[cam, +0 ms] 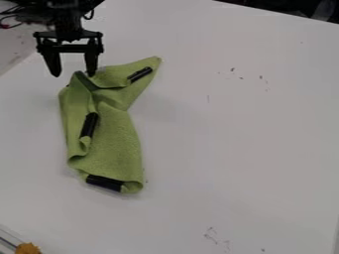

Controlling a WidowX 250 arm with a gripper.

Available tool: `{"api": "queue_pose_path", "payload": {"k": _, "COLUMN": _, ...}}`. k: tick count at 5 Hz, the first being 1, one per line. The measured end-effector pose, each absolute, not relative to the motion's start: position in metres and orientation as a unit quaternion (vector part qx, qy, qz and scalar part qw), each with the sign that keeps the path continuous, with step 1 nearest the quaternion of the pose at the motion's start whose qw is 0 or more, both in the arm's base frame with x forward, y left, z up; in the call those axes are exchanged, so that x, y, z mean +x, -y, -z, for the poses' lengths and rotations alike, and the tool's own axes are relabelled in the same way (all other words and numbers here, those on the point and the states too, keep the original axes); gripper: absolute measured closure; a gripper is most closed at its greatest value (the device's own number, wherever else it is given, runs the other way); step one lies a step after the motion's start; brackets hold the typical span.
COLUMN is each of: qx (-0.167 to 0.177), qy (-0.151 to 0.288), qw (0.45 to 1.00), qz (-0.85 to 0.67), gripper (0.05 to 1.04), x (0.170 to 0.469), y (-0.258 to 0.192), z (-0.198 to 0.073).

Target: Unfold the cloth from left to right

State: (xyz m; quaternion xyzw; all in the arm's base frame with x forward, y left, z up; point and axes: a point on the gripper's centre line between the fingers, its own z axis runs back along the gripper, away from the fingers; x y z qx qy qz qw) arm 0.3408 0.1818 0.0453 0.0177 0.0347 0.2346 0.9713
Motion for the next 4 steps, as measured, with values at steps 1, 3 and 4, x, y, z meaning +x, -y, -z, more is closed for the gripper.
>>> {"api": "queue_pose_path", "payload": {"k": 1, "qx": 0.004, "qy": -0.055, "qw": 0.97, "qz": -0.236, "gripper": 0.216, "x": 0.34, "y": -0.179, "z": -0.037}}
{"api": "queue_pose_path", "payload": {"k": 3, "qx": -0.001, "qy": -0.071, "qw": 0.965, "qz": -0.252, "gripper": 0.799, "x": 0.331, "y": -0.172, "z": -0.024}}
{"api": "queue_pose_path", "payload": {"k": 4, "qx": 0.0, "qy": -0.077, "qw": 0.966, "qz": -0.248, "gripper": 0.974, "x": 0.33, "y": -0.17, "z": -0.025}}
